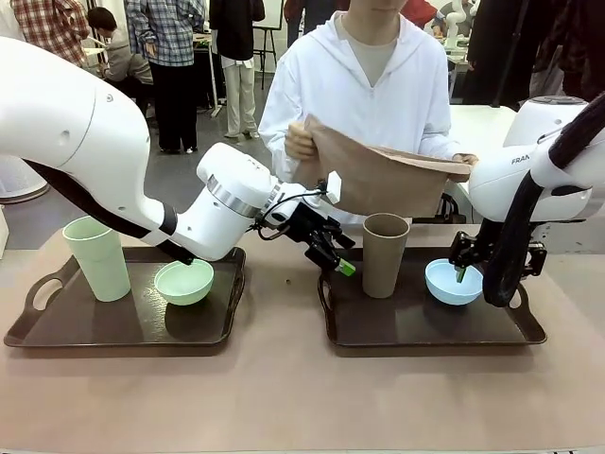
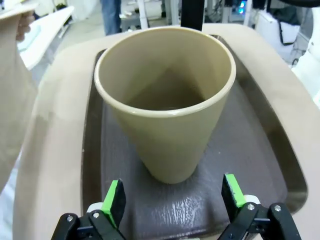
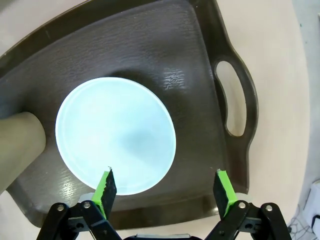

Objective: Set up a tray with a mat and arrange the tableware.
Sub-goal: Pick up the Picnic Bowl and Reusable plastic cup from the Handle tray in front of the human's position and hold them in the air.

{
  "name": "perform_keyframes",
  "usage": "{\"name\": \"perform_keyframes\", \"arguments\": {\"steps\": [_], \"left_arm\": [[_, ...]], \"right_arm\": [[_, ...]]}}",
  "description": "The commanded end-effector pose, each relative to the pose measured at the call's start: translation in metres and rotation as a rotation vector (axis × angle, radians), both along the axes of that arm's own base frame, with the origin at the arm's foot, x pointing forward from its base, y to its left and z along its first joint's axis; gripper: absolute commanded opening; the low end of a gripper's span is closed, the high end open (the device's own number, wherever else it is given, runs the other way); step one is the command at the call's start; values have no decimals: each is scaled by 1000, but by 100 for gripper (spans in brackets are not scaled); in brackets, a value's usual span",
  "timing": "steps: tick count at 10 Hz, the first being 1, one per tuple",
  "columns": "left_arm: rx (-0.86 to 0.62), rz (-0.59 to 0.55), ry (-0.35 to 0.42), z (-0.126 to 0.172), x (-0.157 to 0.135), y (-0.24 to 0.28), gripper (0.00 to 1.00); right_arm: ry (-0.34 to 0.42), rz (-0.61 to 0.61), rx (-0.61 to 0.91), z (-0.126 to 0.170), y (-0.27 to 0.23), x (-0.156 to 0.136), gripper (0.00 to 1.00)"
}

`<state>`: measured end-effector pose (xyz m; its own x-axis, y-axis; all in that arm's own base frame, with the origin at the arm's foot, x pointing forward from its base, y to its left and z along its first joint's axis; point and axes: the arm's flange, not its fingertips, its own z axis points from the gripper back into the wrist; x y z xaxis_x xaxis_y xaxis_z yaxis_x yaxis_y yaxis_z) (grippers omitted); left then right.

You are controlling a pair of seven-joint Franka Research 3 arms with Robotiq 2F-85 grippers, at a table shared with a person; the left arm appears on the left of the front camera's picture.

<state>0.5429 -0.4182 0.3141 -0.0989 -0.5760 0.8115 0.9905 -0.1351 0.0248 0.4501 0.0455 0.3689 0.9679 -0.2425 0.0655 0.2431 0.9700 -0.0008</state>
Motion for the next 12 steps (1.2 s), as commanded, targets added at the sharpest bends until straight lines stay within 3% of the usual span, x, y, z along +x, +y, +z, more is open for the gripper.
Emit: {"name": "perform_keyframes", "arguments": {"steps": [1,5,6,10,12], "left_arm": [[-44,-33,-51,-8,0,-7,100],[-37,-50,-59,-14,-2,-17,100],[-17,-46,-28,-12,-3,-14,100],[-16,-48,-28,-13,-3,-15,100],[-88,-87,-49,-7,-1,-20,100]], "right_arm": [[-4,14,45,-2,2,7,100],[5,6,43,-6,7,11,100],[0,-34,24,-5,7,10,100],[13,-1,16,-5,5,4,100],[21,1,27,-9,7,8,100]]}}
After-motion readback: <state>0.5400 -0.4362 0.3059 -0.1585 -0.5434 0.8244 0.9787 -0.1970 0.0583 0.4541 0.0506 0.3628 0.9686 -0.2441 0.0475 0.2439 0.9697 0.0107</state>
